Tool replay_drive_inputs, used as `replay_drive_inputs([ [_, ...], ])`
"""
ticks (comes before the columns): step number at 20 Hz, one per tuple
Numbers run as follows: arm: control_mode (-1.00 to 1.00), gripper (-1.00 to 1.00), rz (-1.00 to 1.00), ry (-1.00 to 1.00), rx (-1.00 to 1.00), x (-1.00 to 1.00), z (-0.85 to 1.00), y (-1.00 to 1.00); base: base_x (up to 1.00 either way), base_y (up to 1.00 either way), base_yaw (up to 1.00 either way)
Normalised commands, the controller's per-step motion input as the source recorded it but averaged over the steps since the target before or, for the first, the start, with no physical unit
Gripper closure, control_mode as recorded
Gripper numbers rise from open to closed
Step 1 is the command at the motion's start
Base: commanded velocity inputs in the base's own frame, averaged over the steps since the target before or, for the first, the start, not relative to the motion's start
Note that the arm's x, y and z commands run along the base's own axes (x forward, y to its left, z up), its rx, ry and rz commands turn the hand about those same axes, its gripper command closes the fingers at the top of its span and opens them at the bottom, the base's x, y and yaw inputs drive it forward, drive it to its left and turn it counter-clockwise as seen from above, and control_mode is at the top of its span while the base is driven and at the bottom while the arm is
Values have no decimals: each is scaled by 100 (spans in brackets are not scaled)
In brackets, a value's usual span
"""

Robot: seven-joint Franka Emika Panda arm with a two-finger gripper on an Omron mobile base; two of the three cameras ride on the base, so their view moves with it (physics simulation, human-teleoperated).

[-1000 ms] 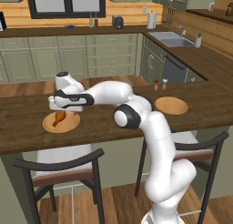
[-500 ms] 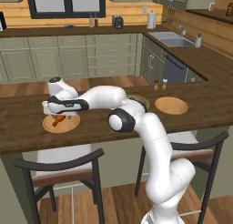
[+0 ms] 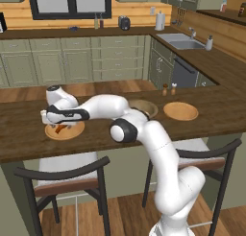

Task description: Pick the chicken drumstick and squash from their plates and place them in the bowl. Then put the bowl in the fridge.

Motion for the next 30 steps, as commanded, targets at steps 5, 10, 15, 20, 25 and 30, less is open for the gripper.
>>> replay_drive_inputs([
  [5,-100,-100,0,1,0,2,-20,14,0,0,0],
  [10,-100,-100,0,0,0,11,-14,16,0,0,0],
  [15,-100,-100,0,0,0,12,-6,12,0,0,0],
  [20,-100,-100,0,0,0,10,-9,4,0,0,0],
  [25,-100,-100,0,0,0,2,-14,0,0,0,0],
  [30,-100,100,0,0,0,0,-14,0,0,0,0],
])
